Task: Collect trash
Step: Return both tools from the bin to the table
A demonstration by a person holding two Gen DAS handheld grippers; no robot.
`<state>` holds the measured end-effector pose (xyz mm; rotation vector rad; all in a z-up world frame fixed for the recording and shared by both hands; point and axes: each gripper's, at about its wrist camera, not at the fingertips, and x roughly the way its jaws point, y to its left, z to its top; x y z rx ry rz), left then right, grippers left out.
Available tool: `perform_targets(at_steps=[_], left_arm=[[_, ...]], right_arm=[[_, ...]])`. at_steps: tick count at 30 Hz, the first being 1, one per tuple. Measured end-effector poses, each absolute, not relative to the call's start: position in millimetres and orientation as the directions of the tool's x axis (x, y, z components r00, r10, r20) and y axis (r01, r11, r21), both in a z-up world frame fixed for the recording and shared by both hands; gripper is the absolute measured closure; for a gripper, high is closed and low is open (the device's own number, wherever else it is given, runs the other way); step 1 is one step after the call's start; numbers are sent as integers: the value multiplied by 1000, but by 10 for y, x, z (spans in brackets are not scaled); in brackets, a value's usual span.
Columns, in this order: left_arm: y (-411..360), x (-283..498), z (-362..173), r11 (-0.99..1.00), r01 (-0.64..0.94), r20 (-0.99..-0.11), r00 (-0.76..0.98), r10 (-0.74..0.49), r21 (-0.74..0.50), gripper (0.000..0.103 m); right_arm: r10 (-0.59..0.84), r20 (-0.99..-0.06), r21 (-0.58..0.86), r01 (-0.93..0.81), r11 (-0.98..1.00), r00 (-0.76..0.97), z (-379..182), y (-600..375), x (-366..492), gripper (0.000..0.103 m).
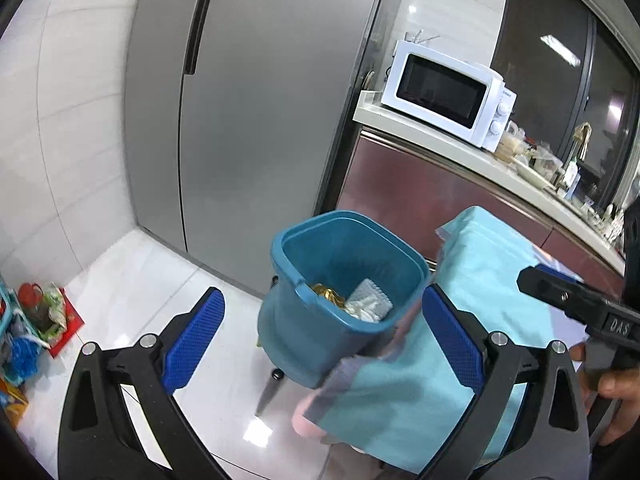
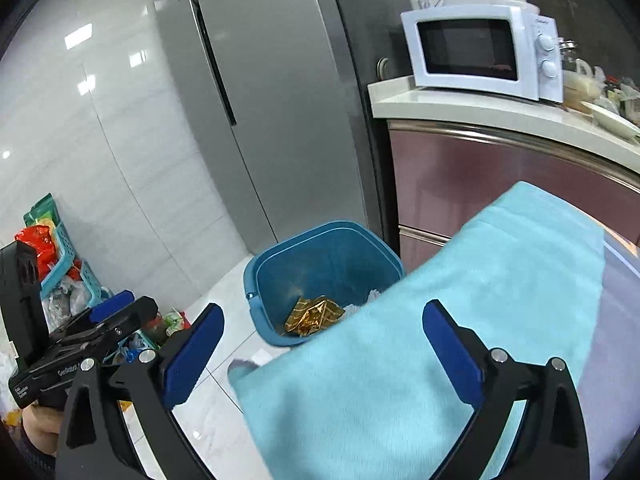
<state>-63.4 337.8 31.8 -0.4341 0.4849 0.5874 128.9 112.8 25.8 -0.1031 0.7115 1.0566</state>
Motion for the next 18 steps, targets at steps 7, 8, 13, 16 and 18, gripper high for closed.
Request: perform_targets(at_steps=[7,8,13,16,18], left_arm=[[2763,-699,466,830,-501,-468,811,351,-245,6],[2675,-678,487,839,-487,-460,819,344,-240,6],[2200,-555,576,890,-398,-418,864,281,-224,6],[1893,-515,622,917,-356,-386,883,267,-179,6],[1735,-489,643,930,-328,-370,895,250,-166,6]], right_arm=[[796,-493,277,-804,526,351,369,479,970,7],[789,-488,268,-796,543,374,386,366,927,7],[768,-447,247,-762,599,459,436,-109,760,7],[731,-418,215,-724,656,539,462,-418,651,7],[702,-410,197,-696,691,582,466,-607,572,7]])
